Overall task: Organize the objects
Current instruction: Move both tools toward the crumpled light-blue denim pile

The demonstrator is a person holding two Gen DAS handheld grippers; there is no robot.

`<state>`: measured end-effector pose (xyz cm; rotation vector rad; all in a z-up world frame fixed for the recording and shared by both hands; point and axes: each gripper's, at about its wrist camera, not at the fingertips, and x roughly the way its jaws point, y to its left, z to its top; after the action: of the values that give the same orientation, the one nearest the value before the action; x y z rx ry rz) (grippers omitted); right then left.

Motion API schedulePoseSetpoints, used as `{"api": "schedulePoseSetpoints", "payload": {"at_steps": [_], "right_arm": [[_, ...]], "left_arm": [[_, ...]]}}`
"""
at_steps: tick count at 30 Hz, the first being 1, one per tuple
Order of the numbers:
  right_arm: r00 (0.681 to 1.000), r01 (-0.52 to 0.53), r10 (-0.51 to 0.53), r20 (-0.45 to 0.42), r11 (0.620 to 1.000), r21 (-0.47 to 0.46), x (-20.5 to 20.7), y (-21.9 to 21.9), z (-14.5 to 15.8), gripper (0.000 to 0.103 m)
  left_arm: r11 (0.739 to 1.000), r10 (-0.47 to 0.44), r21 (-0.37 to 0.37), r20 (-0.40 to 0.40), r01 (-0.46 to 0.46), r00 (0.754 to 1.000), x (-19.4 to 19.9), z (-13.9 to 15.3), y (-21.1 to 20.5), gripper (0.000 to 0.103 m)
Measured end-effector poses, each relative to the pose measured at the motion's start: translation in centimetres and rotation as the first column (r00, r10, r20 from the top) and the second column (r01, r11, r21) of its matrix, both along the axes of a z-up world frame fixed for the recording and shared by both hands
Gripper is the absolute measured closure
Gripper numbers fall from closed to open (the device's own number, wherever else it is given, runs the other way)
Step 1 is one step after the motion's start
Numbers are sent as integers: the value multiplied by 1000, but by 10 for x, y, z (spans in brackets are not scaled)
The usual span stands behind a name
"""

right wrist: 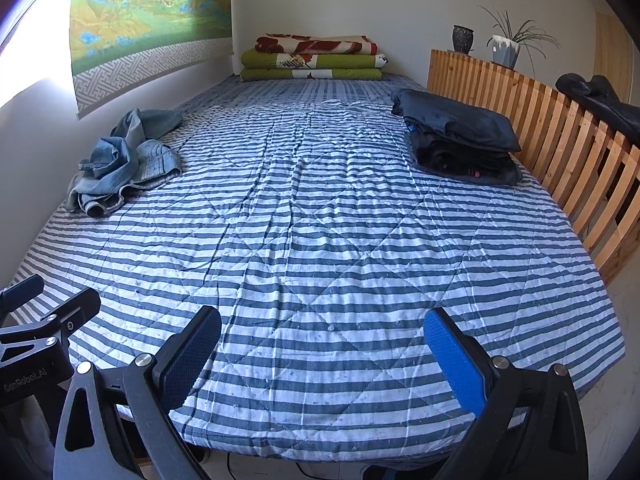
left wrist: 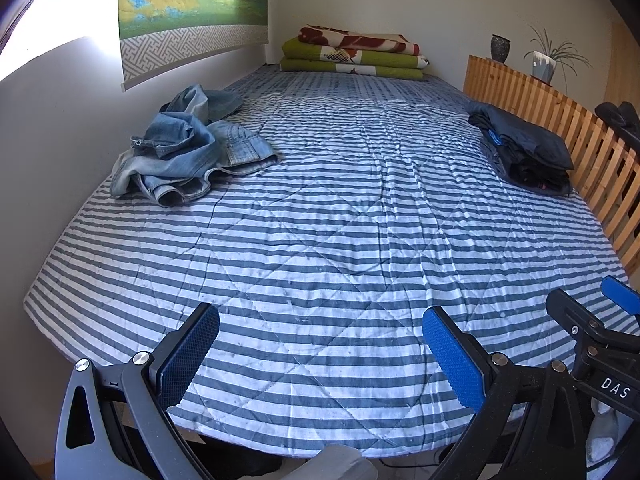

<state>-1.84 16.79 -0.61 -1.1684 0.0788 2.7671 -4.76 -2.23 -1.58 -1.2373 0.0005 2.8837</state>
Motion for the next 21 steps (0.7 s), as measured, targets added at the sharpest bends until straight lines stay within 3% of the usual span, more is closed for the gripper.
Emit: {"api": "schedulePoseSetpoints", "payload": {"at_steps": [6,11,21], "right_arm": [[999,-50,51,-17,999,19,-23,-17,9,3],[992,-124,123,-26,991,-53,-52,-35,16,3],[957,-290,288,-27,955,-63,-124,-101,34,3]], "left_arm": [[998,58,1,-21,-58,998,-18,8,-29,0],[995,103,-15,-40,-104,994,-35,9,-58,0],[973,231,5,-47,-231,972,-93,0,-150,0]]}}
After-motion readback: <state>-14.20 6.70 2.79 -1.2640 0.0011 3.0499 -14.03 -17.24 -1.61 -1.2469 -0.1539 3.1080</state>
